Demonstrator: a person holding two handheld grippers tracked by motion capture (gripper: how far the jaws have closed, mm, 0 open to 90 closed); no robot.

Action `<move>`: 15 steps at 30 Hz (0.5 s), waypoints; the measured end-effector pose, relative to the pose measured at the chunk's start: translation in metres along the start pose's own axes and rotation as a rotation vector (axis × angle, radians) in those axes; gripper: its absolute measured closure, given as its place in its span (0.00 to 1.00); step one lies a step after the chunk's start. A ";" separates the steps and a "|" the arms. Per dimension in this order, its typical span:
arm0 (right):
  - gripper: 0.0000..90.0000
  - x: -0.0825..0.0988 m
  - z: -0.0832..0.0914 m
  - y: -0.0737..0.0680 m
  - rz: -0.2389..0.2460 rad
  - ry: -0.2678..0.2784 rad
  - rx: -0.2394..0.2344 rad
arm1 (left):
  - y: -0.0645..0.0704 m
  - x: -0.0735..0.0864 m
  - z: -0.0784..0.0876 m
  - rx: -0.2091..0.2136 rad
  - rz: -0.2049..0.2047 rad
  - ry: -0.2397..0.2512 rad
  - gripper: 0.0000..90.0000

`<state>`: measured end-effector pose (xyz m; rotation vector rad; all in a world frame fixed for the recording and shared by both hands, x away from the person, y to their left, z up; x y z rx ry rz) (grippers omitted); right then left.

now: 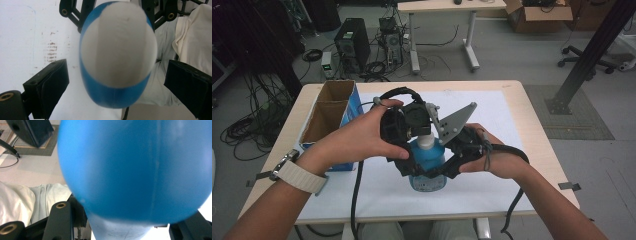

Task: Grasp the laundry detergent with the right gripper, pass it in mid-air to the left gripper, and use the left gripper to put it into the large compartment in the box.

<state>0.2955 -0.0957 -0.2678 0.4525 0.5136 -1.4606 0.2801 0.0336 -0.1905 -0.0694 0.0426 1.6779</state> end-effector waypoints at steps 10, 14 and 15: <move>0.49 -0.001 -0.001 0.000 0.000 -0.008 0.002 | -0.002 -0.003 -0.002 -0.001 -0.003 0.002 0.07; 0.49 -0.001 -0.001 0.000 -0.001 -0.009 -0.001 | -0.003 -0.004 -0.003 -0.003 0.000 0.004 0.08; 0.49 -0.001 -0.001 0.000 -0.002 -0.008 -0.002 | -0.003 -0.004 -0.003 -0.002 -0.004 0.005 0.09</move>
Point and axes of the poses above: each handheld gripper's, and its own axes: z roughly backward along the jaws, x roughly out of its underside, y roughly to its right, the point moved 2 cm from there along -z, roughly forward along the jaws, and after that the axes turned 13 degrees about -y, right-handed, at the moved point
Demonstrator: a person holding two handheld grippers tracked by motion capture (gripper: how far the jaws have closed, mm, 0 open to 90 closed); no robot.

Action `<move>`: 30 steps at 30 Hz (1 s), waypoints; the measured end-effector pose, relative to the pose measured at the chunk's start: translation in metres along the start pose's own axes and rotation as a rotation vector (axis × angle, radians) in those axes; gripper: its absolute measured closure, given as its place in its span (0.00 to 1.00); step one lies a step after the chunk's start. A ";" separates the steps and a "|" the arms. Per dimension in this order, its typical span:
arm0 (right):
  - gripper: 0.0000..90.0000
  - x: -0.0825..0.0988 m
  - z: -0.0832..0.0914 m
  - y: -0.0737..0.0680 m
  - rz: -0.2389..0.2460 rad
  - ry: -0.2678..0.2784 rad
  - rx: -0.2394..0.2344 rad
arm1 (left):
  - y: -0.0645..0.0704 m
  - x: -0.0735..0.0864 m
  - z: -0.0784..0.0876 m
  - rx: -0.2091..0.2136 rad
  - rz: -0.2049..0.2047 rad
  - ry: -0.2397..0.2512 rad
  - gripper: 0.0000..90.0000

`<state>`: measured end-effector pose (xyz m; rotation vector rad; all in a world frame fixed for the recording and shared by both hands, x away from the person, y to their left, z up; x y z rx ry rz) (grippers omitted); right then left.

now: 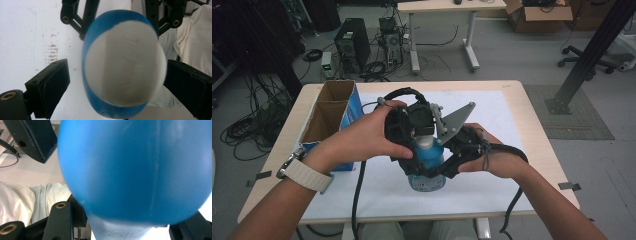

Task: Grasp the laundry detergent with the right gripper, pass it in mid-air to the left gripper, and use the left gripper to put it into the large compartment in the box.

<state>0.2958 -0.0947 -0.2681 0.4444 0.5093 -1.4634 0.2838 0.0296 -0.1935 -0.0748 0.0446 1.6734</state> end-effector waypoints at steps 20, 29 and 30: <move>0.49 0.002 -0.001 0.000 -0.003 -0.005 -0.002 | 0.000 0.000 -0.005 0.015 -0.015 0.017 0.23; 0.49 0.002 -0.002 0.000 0.001 -0.011 0.000 | 0.000 0.000 -0.006 0.025 -0.016 0.019 0.27; 0.49 0.002 -0.002 0.000 0.001 -0.011 0.001 | 0.001 0.000 -0.006 0.027 -0.015 0.028 0.27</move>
Point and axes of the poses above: each handheld gripper's, and its own axes: z roughly backward along the jaws, x roughly out of its underside, y roughly to its right, the point moved 2 cm from there along -z, roughly forward along the jaws, and after that the axes turned 13 degrees about -y, right-handed, at the moved point
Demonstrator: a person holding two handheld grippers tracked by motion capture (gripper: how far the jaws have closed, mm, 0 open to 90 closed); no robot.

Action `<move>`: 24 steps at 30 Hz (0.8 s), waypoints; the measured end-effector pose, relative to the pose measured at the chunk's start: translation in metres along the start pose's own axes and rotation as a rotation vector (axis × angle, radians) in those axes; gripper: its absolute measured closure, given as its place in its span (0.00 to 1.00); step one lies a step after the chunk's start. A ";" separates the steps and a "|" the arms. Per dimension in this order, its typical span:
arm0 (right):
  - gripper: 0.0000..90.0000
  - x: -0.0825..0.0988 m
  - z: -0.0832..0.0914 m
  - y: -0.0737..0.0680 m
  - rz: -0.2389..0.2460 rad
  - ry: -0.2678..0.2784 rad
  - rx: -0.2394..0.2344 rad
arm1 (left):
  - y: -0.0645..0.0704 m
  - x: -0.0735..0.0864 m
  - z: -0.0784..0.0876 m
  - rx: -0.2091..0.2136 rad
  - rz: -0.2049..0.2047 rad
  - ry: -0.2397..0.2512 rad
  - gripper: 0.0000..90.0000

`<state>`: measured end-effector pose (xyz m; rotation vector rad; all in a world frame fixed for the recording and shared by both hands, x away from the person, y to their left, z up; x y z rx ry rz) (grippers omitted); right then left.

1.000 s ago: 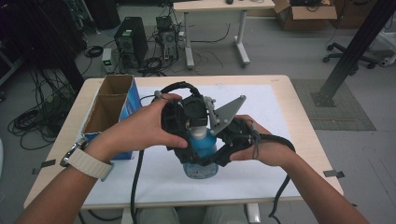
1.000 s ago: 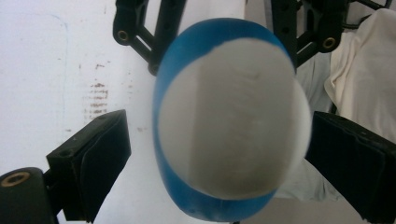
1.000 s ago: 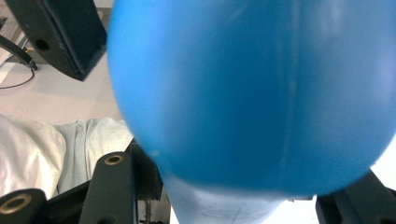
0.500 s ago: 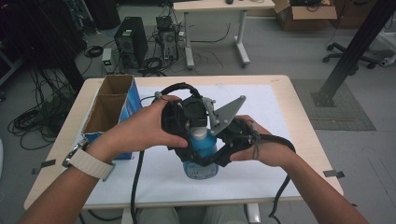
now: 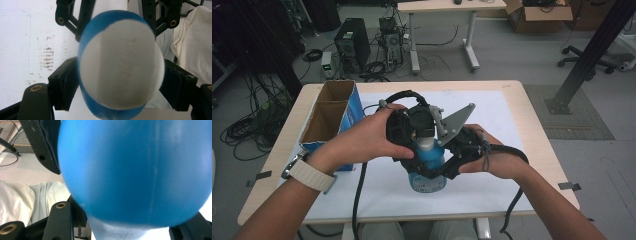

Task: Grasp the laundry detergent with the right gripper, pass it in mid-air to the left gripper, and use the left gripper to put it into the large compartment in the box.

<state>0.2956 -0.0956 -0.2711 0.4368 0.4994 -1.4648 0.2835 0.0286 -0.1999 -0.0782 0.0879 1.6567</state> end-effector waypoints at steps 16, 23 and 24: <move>0.49 0.000 -0.002 -0.001 0.009 -0.008 0.001 | 0.000 0.001 -0.001 -0.019 -0.006 0.009 0.41; 0.49 -0.002 -0.003 -0.001 0.014 -0.011 0.002 | 0.001 0.002 -0.001 -0.027 -0.009 -0.004 0.42; 0.49 -0.002 -0.003 -0.001 0.015 -0.011 0.005 | 0.002 0.001 -0.001 -0.031 -0.008 -0.008 0.42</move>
Point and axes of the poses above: each handheld gripper's, and its own axes: z roughly backward along the jaws, x roughly out of its underside, y roughly to its right, the point moved 2 cm from there along -z, roughly forward along the jaws, and after that the axes turned 13 degrees about -y, right-handed, at the moved point
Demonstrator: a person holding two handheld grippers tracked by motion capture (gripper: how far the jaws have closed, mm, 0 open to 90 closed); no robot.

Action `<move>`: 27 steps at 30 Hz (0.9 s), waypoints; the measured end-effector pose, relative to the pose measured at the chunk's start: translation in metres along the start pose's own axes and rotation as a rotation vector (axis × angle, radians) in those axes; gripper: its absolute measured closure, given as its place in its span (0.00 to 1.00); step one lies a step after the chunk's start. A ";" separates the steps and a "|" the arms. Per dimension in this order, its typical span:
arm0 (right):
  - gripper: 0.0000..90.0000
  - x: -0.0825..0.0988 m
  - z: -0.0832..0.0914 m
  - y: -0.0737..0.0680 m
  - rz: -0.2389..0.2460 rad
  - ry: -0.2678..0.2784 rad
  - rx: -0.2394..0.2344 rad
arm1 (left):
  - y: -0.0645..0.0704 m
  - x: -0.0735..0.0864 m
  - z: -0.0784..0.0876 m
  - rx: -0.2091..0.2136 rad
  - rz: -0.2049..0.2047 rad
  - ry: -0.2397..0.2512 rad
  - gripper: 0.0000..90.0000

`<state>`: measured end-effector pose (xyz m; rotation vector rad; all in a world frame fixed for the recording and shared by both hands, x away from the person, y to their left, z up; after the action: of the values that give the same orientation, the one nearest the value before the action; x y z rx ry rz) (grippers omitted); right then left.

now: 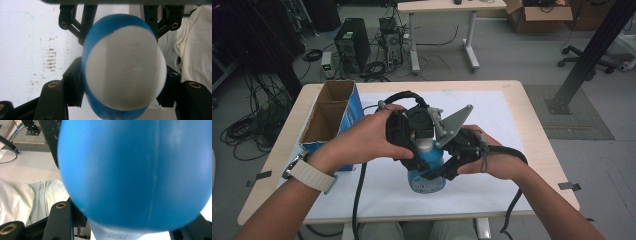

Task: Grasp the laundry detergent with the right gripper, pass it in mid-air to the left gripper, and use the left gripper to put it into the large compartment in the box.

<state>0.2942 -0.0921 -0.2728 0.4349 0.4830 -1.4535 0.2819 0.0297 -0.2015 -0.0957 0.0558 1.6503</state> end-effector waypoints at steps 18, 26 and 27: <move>0.45 -0.001 0.002 0.001 0.009 0.033 0.009 | 0.003 -0.003 0.009 -0.034 0.022 -0.041 0.42; 0.21 0.013 0.006 0.007 -0.053 0.033 0.024 | 0.001 -0.001 0.015 -0.050 0.041 -0.074 0.42; 0.20 0.017 0.008 0.008 -0.064 0.035 0.024 | 0.001 0.000 0.015 -0.050 0.047 -0.076 0.42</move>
<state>0.3035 -0.1102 -0.2761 0.4683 0.5123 -1.5168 0.2808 0.0311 -0.1864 -0.0703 -0.0409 1.7015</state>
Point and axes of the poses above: each handheld gripper's, and its own axes: z roughly backward along the jaws, x roughly out of its underside, y roughly to its right, the point moved 2 cm from there along -z, roughly forward along the jaws, and after that the axes turned 13 degrees about -y, right-handed, at the moved point
